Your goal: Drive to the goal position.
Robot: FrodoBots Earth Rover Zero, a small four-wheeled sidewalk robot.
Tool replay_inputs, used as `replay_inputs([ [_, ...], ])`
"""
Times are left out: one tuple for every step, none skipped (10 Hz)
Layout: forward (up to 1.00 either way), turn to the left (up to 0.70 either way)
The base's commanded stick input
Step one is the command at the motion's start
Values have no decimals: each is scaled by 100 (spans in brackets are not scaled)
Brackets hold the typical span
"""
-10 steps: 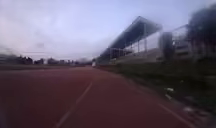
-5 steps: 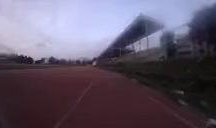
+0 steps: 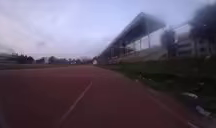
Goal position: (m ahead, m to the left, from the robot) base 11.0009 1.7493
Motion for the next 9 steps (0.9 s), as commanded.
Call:
replay_inputs([
  [70,0],
  [70,0],
  [70,0],
  [70,0],
  [70,0],
  [70,0],
  [70,0],
  [70,0],
  [70,0],
])
